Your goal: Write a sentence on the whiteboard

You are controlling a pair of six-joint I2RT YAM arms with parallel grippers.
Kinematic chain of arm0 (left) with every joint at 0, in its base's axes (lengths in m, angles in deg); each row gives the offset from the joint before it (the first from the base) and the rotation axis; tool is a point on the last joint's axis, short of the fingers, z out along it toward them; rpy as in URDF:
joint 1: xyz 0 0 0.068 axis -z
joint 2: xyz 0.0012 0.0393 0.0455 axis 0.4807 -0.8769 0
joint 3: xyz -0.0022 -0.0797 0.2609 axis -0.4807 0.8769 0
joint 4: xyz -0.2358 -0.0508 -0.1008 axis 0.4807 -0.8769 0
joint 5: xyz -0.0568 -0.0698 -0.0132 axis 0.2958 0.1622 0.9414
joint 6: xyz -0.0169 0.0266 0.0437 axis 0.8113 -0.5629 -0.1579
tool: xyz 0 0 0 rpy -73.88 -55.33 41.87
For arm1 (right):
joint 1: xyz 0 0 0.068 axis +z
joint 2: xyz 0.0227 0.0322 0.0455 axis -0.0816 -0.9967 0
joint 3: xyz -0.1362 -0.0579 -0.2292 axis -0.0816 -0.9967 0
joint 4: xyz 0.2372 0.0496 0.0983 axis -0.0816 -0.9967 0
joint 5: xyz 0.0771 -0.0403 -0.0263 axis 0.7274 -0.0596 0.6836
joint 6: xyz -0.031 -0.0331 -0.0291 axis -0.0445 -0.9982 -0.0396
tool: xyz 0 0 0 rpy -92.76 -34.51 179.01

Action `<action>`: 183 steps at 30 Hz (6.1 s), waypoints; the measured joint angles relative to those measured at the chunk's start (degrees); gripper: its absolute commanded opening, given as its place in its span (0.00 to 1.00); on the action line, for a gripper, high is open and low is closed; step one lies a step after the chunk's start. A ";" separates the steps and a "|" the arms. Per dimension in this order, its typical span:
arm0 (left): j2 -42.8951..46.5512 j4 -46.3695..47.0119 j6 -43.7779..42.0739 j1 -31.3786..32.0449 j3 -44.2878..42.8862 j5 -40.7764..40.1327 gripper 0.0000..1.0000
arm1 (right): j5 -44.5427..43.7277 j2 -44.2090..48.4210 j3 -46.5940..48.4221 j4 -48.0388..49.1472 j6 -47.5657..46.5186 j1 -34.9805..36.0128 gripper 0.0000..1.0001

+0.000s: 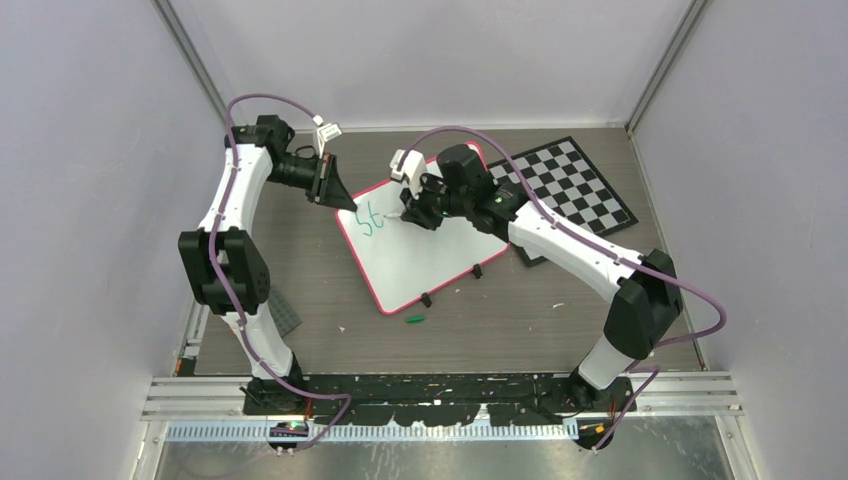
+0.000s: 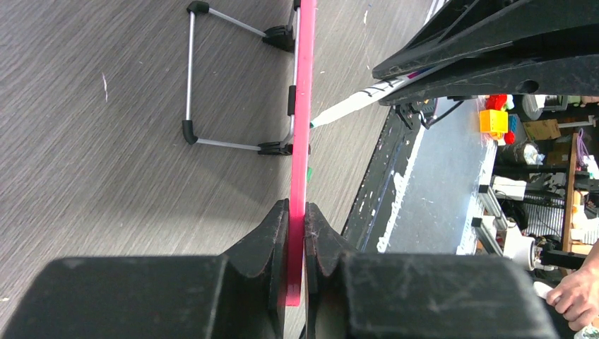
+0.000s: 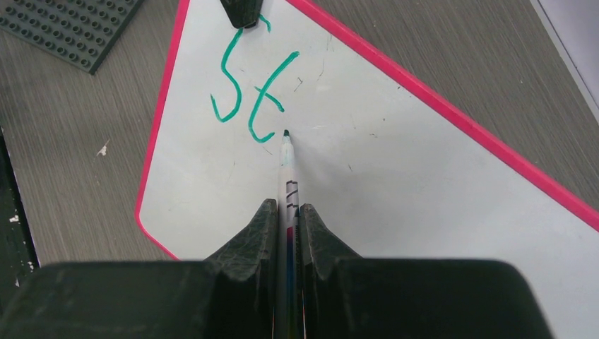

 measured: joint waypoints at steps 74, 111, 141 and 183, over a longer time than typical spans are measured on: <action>0.50 1.29 -2.45 0.90 0.52 -1.36 0.00 | 0.61 -2.32 2.82 0.17 -1.27 -0.85 0.00; 0.72 0.72 -2.23 2.54 0.61 -1.31 0.00 | -0.04 1.81 -0.90 -2.38 -4.02 -1.99 0.00; 0.72 1.18 -2.19 2.54 0.57 -2.12 0.00 | -2.56 0.09 2.93 -1.60 -4.52 -2.64 0.00; 0.72 1.16 -2.21 2.54 0.70 -1.73 0.00 | -0.66 3.63 -0.61 -4.50 -1.81 -0.81 0.00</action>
